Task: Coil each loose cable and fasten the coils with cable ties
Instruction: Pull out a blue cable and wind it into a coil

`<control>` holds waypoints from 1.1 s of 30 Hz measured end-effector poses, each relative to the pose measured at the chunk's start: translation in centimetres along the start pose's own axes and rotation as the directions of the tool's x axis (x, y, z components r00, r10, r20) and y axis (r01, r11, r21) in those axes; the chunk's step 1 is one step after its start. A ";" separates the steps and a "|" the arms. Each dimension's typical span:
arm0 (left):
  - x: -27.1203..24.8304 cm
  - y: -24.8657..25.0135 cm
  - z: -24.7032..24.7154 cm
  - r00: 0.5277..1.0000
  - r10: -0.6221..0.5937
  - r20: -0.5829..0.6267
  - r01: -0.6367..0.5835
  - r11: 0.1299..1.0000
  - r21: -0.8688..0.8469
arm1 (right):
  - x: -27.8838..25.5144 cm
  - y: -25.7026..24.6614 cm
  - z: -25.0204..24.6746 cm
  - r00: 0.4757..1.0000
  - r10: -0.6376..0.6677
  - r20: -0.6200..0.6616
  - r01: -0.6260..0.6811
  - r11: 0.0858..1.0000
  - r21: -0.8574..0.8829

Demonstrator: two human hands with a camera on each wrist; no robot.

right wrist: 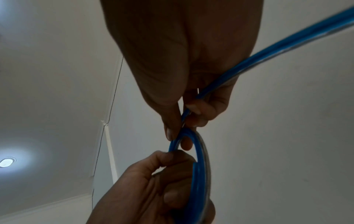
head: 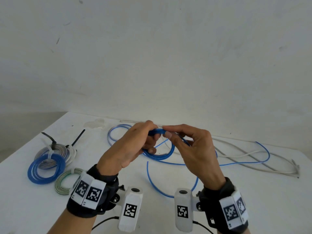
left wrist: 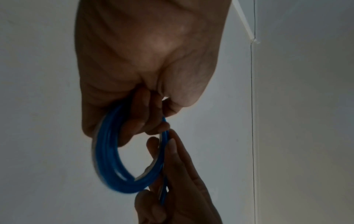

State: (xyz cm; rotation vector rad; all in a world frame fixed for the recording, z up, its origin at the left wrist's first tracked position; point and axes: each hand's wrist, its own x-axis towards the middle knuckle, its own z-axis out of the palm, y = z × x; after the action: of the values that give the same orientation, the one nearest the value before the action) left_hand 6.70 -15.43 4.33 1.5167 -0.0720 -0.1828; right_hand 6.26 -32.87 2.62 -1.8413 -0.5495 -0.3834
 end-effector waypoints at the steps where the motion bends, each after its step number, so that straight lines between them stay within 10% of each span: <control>1: 0.1 0.0 -0.1 1.000 0.021 -0.018 -0.021 1.000 -0.003 | 0.0 -0.1 0.1 1.000 0.002 -0.012 -0.001 0.999 0.033; 12: 0.0 0.5 -0.1 0.951 0.255 -0.173 -0.285 0.942 -0.177 | -0.3 -0.8 2.5 0.979 0.068 -0.192 -0.020 0.971 0.240; 19: 0.0 0.6 0.4 0.968 0.200 -0.151 -0.240 0.909 -0.340 | -0.3 -0.8 2.6 0.959 0.086 -0.270 -0.016 0.967 0.253; 26: -0.1 0.3 -1.6 0.999 0.020 0.045 -0.017 0.999 -0.051 | 0.1 0.0 0.5 1.000 0.017 -0.016 -0.016 0.998 0.052; 33: 0.2 0.2 -0.7 0.990 0.130 -0.054 -0.135 0.984 -0.117 | 0.0 0.2 0.6 0.996 -0.017 -0.084 0.021 0.999 0.049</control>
State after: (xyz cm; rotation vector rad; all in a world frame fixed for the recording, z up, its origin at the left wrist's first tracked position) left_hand 7.03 -14.80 4.46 1.3893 -0.1228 -0.0444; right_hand 6.34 -32.36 2.31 -1.7649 -0.5149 -0.4542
